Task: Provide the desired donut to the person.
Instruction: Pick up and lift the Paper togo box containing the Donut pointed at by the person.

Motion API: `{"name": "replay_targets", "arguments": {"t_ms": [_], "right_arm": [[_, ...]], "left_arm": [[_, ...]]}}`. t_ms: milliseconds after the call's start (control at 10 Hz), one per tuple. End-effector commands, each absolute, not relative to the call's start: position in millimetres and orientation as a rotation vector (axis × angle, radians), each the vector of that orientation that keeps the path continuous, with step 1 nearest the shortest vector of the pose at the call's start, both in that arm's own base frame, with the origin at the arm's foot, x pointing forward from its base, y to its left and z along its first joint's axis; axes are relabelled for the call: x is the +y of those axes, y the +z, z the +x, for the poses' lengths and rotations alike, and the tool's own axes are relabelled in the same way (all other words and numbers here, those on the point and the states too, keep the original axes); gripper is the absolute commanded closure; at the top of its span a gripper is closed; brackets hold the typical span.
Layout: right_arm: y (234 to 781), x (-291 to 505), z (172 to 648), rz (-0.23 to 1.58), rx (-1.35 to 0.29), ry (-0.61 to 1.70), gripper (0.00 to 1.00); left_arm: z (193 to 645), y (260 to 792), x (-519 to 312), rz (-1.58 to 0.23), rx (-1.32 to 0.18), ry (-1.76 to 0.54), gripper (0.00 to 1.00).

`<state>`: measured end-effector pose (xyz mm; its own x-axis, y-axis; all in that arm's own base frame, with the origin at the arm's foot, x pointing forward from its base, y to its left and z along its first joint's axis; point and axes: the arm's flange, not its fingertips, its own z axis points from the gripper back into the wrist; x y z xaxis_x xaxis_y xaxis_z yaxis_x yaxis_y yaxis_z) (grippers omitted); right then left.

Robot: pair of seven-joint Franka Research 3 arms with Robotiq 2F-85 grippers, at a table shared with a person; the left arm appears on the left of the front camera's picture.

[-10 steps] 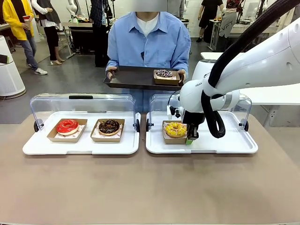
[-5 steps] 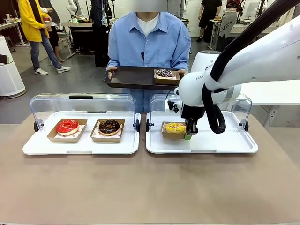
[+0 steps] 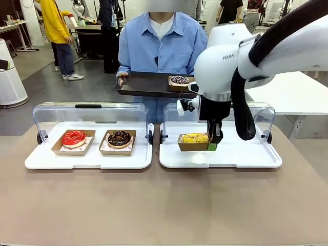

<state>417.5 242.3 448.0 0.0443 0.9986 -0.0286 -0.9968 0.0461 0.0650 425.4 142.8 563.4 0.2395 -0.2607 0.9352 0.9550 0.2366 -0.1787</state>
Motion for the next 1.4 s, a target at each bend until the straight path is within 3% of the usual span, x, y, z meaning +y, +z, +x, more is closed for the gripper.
{"name": "replay_targets", "arguments": {"t_ms": [0,700,1000,1300], "right_arm": [[476,252,401,0.037,0.087,1.516,1.00],[597,272,380,0.046,0.003,1.585,1.00],[598,266,387,0.059,-0.021,1.671,1.00],[607,271,378,0.012,-0.015,1.590,1.00]], "left_arm": [[424,565,144,-0.945,-0.949,-1.028,0.00],[424,565,144,-0.945,-0.949,-1.028,0.00],[424,565,144,-0.945,-0.949,-1.028,0.00],[424,565,144,-0.945,-0.949,-1.028,0.00]]}}
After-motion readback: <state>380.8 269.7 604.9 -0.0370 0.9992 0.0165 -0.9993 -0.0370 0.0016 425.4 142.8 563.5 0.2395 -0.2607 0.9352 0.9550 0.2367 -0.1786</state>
